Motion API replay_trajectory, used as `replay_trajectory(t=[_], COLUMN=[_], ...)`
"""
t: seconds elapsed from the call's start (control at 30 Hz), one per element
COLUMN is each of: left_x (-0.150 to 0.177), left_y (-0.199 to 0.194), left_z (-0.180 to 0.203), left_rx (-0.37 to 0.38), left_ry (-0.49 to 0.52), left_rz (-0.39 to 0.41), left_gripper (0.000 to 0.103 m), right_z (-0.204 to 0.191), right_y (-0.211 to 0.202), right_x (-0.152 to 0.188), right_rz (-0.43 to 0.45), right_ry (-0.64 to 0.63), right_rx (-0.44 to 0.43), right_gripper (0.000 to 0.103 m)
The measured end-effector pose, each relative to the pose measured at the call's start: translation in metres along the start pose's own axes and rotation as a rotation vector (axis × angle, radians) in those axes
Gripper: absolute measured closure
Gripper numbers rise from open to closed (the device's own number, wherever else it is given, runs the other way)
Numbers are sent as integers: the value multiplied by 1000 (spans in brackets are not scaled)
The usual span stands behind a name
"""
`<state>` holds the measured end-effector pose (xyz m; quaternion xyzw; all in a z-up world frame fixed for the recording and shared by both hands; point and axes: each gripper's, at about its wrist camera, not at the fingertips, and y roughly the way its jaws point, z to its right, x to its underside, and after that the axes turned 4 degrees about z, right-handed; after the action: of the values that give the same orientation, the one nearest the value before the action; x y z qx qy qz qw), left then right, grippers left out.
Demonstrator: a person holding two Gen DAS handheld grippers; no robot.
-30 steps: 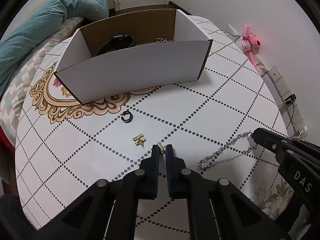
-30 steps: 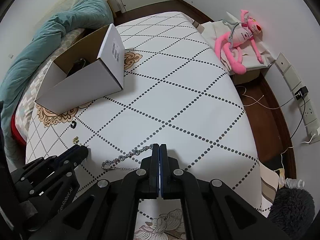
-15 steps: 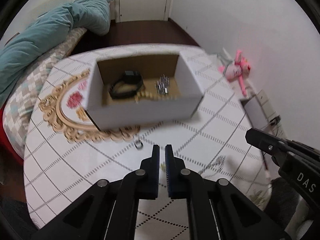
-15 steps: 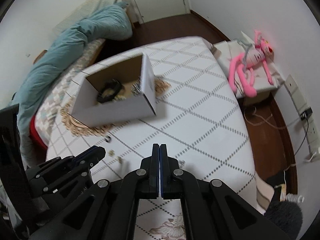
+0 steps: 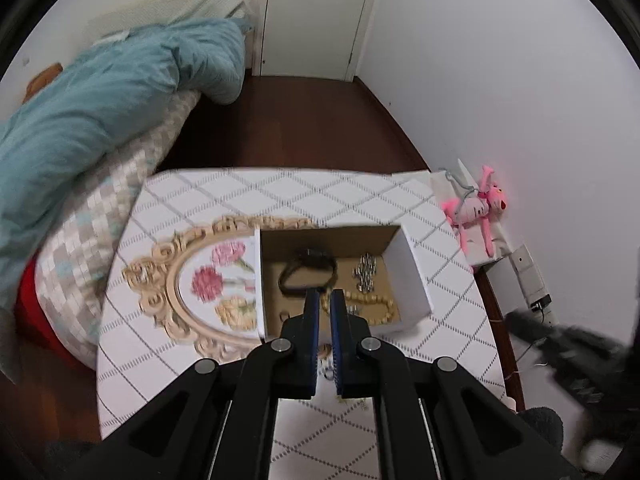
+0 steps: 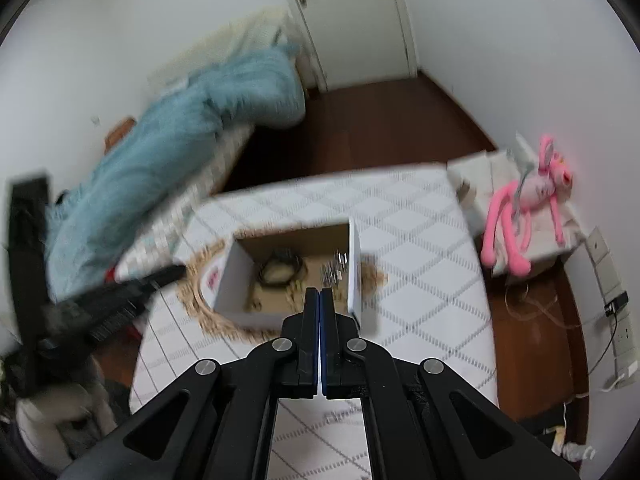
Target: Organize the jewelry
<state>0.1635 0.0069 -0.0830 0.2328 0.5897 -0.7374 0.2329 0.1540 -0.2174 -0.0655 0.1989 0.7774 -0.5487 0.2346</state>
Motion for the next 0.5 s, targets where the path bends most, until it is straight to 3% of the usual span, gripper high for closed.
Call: replay_trajectory(t=[0.1, 0.23, 0.3, 0.37, 0.43, 0.5], left_x=[27, 65, 81, 93, 101, 106], left_y=[11, 30, 40, 50, 56, 60], left_z=[-1, 4, 6, 6, 5, 3], left_rx=[3, -49, -90, -124, -154, -175], left_ry=[-9, -1, 14, 21, 20, 20], left_rz=[-61, -148, -178, -213, -221, -216], left_gripper=[100, 94, 92, 72, 28, 28], right_z=[22, 45, 52, 54, 46, 40], right_y=[40, 72, 85, 92, 93, 96], right_x=[34, 75, 92, 102, 104, 108], right_rz=[-144, -228, -248, -254, -226, -217], right_ry=[57, 83, 90, 80, 30, -4], right_rx=[30, 90, 116, 135, 175, 209], right_gripper=[101, 64, 62, 62, 62, 62])
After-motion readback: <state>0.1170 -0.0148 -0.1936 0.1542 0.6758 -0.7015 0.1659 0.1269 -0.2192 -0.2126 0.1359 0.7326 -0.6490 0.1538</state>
